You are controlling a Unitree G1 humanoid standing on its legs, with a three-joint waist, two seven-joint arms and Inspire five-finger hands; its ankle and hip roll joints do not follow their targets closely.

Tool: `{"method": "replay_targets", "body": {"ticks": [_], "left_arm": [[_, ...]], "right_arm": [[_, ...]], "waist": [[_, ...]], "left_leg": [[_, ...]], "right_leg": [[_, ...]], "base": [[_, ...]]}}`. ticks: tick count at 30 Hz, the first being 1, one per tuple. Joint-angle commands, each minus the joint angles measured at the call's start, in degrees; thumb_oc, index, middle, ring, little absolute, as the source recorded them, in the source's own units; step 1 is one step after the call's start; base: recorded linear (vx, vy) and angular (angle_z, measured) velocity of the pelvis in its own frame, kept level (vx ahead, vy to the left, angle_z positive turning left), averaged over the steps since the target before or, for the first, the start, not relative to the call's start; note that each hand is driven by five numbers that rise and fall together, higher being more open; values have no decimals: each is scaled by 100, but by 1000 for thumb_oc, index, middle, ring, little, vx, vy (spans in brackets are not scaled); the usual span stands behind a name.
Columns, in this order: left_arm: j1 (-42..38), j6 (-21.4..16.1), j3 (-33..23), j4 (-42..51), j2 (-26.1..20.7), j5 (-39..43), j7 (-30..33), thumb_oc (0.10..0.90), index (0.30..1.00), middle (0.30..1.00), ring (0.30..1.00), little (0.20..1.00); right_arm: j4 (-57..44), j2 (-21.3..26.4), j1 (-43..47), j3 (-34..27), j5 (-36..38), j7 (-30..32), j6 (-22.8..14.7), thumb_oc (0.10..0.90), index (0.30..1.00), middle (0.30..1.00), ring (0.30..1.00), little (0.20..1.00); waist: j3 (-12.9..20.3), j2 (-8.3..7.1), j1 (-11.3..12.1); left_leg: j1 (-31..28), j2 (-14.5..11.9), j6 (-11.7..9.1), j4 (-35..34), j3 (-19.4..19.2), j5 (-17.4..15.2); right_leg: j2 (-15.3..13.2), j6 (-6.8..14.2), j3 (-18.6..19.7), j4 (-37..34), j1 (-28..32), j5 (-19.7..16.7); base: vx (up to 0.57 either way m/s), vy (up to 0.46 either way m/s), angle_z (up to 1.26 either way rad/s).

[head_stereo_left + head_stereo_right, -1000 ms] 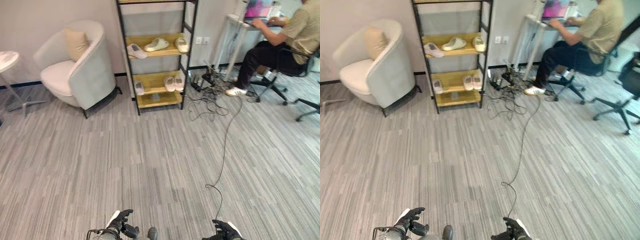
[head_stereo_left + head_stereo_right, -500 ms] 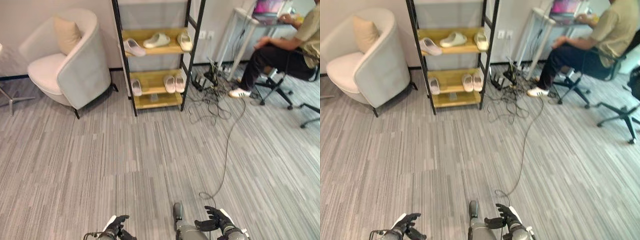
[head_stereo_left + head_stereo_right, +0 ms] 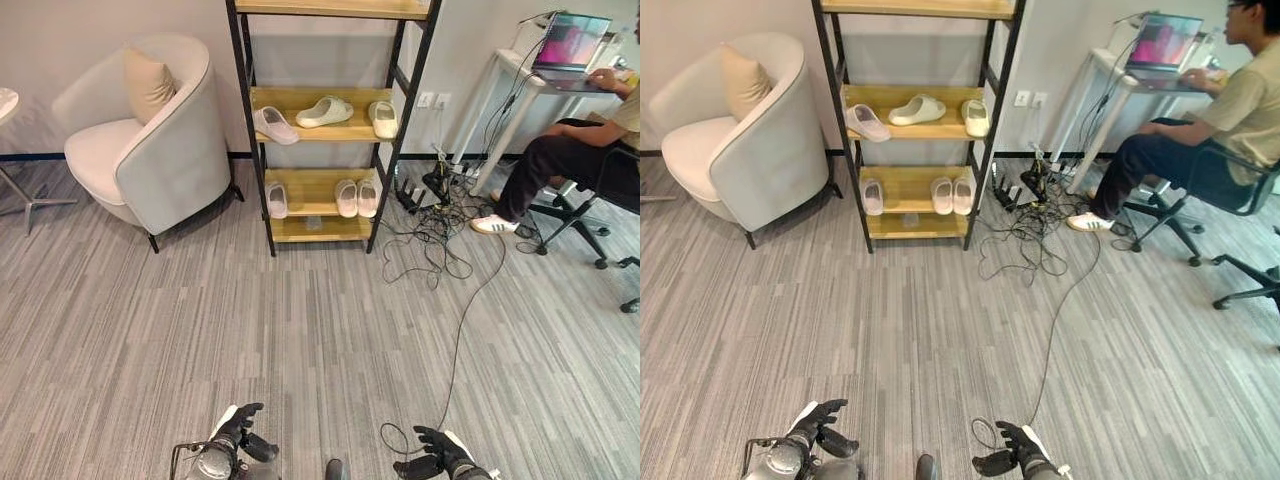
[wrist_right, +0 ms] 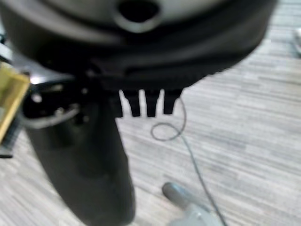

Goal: Arrange the slippers neatly on the shoe rack.

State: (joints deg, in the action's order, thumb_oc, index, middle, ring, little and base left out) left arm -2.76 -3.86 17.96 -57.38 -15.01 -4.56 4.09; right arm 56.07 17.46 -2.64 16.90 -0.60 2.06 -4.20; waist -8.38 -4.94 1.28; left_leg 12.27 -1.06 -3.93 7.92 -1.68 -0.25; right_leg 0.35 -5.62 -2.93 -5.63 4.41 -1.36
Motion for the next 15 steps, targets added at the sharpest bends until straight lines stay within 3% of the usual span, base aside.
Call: {"method": "replay_targets", "body": {"ticks": [1, 5, 6, 7, 9, 11, 13, 15], "left_arm": [[338, -176, 194, 248, -18, -73, -9, 800, 900, 900, 900, 900], [392, -147, 120, 146, -13, -74, -20, 800, 900, 900, 900, 900], [389, -143, 107, 156, -13, -64, -16, 800, 900, 900, 900, 900], [358, -143, 78, 192, -48, -36, -6, 800, 900, 900, 900, 900], [315, -136, 78, 210, -87, 1, 12, 800, 900, 900, 900, 900], [280, -139, 88, 236, -102, 31, 35, 800, 900, 900, 900, 900], [266, -144, 91, 235, -98, 54, 39, 800, 900, 900, 900, 900], [266, -156, 96, 257, -98, 63, 34, 800, 900, 900, 900, 900]], "right_arm": [[-301, 199, -56, -199, 182, 30, -193, 800, 900, 900, 900, 900], [-241, 130, -76, -172, 47, -16, -171, 800, 900, 900, 900, 900], [-244, 97, -65, -170, 33, -26, -175, 800, 900, 900, 900, 900], [-296, 54, 7, -174, 33, -58, -176, 800, 900, 900, 900, 900], [-326, 18, 78, -157, 12, -61, -172, 800, 900, 900, 900, 900], [-341, -7, 98, -126, 5, -49, -170, 800, 900, 900, 900, 900], [-336, -7, 109, -107, 17, -39, -175, 800, 900, 900, 900, 900], [-333, 4, 127, -84, 55, -39, -173, 800, 900, 900, 900, 900]], "waist": [[185, 65, 280], [349, -14, 379], [363, -53, 397], [321, -83, 351], [314, 47, 299], [303, 148, 227], [280, 168, 164], [284, 181, 76]], "left_leg": [[142, 115, 299, -718, -47, 1022], [88, 249, 443, -531, -70, 916], [22, 289, 492, -508, -131, 854], [-292, 365, 626, -563, -188, 672], [-601, 293, 705, -627, -240, 551], [-949, 309, 761, -755, -154, 437], [-1113, 355, 772, -819, -44, 384], [-1373, 416, 774, -923, 146, 257]], "right_leg": [[224, 532, 615, 468, 556, 323], [87, 681, 671, 942, 637, 381], [23, 778, 633, 1297, 540, 172], [-156, 1099, 510, 2300, 98, -466], [-258, 1189, 157, 2993, -381, -887], [-277, 1063, -112, 3147, -711, -735], [-200, 999, -123, 3076, -856, -579], [-3, 890, -75, 2484, -1108, -276]], "base": [[429, 130, -20], [297, 113, -38], [409, 187, -33], [365, 174, -34], [356, 151, -23], [350, 93, 0], [253, 18, 24], [337, -41, 32]]}}
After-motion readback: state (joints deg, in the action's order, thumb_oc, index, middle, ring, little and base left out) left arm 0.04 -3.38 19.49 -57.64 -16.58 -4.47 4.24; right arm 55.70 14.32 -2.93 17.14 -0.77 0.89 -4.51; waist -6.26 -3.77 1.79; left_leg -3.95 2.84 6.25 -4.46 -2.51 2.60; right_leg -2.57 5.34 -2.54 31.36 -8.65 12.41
